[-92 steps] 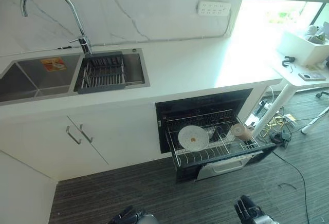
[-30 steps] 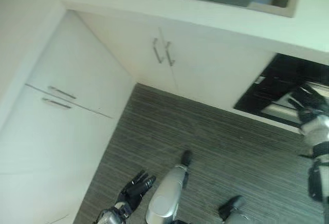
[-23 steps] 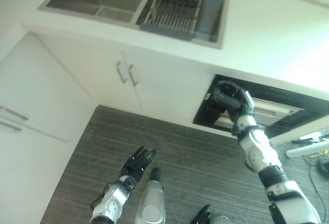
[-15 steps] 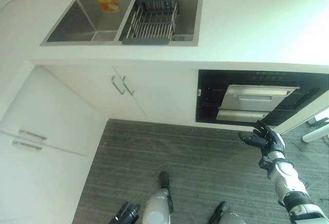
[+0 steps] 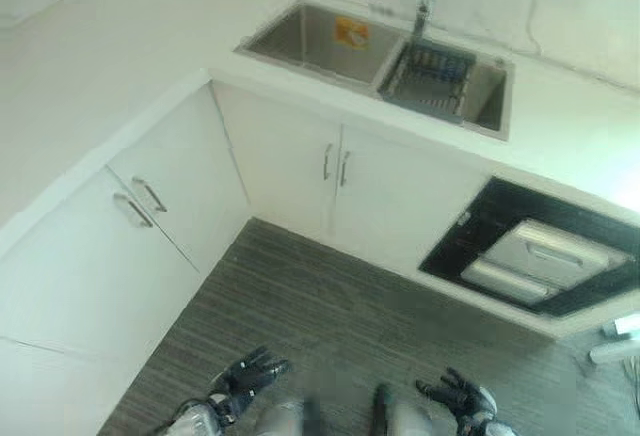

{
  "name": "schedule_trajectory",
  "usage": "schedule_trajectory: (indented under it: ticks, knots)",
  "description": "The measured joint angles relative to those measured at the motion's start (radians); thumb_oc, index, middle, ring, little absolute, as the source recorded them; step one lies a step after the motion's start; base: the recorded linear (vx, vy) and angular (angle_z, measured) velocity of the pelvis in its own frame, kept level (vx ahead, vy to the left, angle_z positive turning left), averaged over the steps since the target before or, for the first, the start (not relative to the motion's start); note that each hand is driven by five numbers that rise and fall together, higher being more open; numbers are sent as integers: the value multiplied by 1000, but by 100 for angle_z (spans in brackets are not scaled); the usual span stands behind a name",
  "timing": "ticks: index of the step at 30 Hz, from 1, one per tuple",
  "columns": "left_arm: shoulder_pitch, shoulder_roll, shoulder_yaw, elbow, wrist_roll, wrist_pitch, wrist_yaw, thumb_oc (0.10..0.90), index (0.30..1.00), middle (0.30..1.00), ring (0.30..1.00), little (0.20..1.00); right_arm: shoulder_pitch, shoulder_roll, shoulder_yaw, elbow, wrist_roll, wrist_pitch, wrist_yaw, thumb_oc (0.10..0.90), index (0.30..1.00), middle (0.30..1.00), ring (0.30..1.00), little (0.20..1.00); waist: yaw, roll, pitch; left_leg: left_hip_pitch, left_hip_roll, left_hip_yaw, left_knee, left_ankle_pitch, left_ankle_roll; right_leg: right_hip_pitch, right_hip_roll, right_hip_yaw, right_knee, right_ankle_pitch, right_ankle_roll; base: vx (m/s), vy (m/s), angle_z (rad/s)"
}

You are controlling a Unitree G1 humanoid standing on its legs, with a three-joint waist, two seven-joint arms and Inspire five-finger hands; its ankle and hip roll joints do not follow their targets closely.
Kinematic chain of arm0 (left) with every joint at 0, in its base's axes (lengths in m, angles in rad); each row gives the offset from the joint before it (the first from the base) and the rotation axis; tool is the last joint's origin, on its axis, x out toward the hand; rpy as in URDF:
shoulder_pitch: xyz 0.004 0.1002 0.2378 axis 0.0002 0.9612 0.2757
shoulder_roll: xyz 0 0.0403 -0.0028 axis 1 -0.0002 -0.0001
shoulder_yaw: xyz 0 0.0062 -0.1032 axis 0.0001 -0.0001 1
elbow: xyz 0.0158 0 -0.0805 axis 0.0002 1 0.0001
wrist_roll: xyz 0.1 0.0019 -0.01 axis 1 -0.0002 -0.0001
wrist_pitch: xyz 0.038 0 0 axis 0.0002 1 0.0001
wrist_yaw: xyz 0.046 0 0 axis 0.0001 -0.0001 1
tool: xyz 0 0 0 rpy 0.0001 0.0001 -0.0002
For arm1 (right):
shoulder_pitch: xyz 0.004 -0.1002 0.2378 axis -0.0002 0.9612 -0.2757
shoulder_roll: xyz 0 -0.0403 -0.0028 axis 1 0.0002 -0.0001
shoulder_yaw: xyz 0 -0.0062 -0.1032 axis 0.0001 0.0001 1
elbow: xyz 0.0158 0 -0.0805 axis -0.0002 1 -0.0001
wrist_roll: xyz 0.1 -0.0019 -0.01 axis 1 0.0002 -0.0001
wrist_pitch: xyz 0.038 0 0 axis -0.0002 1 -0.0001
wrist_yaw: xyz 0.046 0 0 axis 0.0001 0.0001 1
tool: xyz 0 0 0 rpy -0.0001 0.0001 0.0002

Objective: Place the dishes in the dishwasher.

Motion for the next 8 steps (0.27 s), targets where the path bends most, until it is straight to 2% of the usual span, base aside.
schedule_trajectory:
  ticks: [1, 2, 5, 8]
  knots:
    - [26, -5, 3, 1, 0, -1, 4, 800, 900, 900, 900, 900, 4, 0, 2, 0, -19, 0, 9, 800, 900, 900, 900, 900, 11, 7, -16, 21, -1, 17, -18, -1, 3, 12, 3, -32, 0, -10, -3, 64, -120, -48]
    - [52, -14, 13, 3, 2, 1, 4, 800, 900, 900, 900, 900, 3, -7, 1, -1, -42, 1, 17, 800, 900, 900, 900, 900, 10, 26, -34, 25, -2, 23, -26, -5, 8, 21, 4, -44, -6, -13, -8, 68, -125, -28]
    - [110, -57, 21, 11, 4, 3, -4, 800, 900, 900, 900, 900, 4, -12, -5, 12, -86, 29, 15, 800, 900, 900, 900, 900, 10, 64, -62, 63, -3, 11, -65, 11, 1, 71, 18, -73, -73, 15, -10, 38, -92, 3]
    - [133, -69, 30, 13, 6, 19, -11, 800, 900, 900, 900, 900, 8, -17, -5, 27, -97, 52, 17, 800, 900, 900, 900, 900, 14, 67, -84, 77, -2, -1, -103, 32, -14, 83, 25, -88, -73, 5, -32, 33, -58, 12]
